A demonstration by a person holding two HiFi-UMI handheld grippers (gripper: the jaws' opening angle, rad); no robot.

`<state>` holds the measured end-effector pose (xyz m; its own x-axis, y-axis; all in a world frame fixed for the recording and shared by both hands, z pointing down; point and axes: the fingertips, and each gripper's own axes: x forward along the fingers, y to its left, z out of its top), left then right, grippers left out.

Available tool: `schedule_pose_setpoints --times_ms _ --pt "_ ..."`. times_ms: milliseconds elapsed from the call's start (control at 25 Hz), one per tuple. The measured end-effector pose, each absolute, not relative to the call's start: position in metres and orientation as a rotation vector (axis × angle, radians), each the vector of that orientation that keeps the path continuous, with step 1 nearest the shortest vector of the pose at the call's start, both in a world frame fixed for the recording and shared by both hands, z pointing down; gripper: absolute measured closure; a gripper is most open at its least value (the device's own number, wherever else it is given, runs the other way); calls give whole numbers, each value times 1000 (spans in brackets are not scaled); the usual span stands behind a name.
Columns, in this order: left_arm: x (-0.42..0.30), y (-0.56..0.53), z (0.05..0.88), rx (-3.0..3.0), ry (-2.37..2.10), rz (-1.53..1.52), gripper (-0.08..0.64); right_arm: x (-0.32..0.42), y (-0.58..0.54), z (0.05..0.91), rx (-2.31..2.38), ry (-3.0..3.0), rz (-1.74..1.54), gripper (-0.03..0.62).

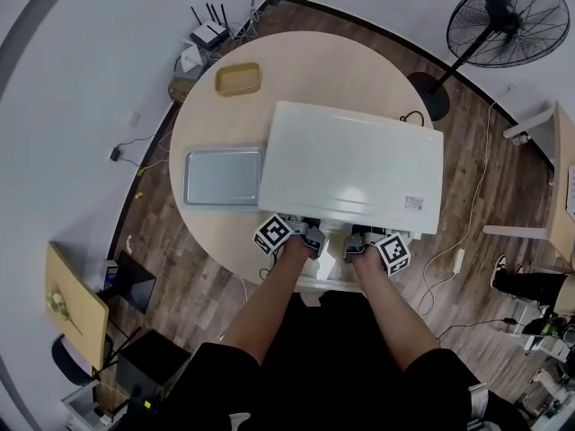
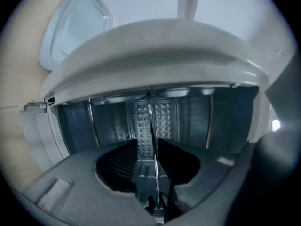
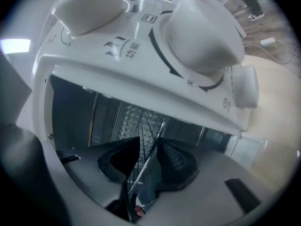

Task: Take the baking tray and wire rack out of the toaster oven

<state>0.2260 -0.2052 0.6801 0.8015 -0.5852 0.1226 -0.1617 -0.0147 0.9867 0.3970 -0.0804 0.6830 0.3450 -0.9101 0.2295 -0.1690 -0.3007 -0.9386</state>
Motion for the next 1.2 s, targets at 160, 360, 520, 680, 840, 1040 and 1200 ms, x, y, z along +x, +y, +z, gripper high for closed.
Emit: schedule_pose_setpoints --times_ms 160,360,520,680,840,1040,1200 --pt "227 -208 680 1562 -620 -390 462 402 -83 681 -1704 957 -1024 535" --pt "228 -209 673 1592 -609 -404 528 401 -83 681 -1682 955 -1031 547" --pt "227 -206 672 1608 -615 -397 535 401 -81 681 -1650 960 -1036 555" --pt "219 -194 670 1627 -622 -386 537 394 -71 680 -1656 978 -1043 558" --pt "212 -181 673 1611 -624 -401 538 386 -59 682 -1662 999 -1065 557" --pt "199 -163 672 1643 -659 -379 538 372 -41 682 -1648 1046 -1093 557" --pt "187 -146 670 1654 -687 -399 540 361 -26 681 -1630 1068 -1113 557"
